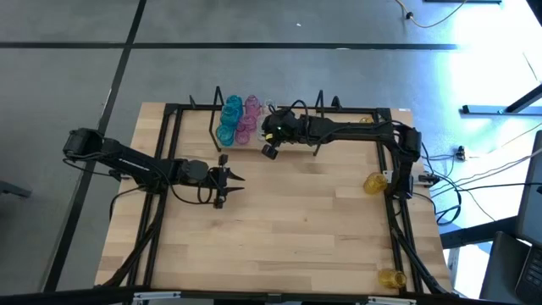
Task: Sort vases onto shelf
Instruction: Put the transparent vase on the shelf aligned with the other transparent vases
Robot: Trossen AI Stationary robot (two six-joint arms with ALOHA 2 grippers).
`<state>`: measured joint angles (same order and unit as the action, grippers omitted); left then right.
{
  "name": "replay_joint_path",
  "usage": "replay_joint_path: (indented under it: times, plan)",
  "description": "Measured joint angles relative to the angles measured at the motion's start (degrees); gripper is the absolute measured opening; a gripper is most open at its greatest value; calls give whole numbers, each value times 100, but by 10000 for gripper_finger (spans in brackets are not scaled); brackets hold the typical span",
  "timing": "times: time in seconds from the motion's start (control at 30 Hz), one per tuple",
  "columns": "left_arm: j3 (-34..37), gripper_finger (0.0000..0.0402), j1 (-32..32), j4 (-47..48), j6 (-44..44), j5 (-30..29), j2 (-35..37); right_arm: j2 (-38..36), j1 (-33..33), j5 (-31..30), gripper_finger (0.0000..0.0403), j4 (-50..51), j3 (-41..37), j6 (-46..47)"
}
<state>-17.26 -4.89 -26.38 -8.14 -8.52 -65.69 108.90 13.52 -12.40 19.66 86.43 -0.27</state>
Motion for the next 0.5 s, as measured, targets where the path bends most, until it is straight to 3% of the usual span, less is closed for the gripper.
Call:
replay_joint_path:
  times: [0.23, 0.5]
  plan:
    - [-2, 119, -1, 13, 0, -1, 0, 24, 0, -18, 95, -39, 2, 0]
    - [0, 119, -2, 18, 0, 1, 0, 18, 0, -226, 169, -8, 2, -4]
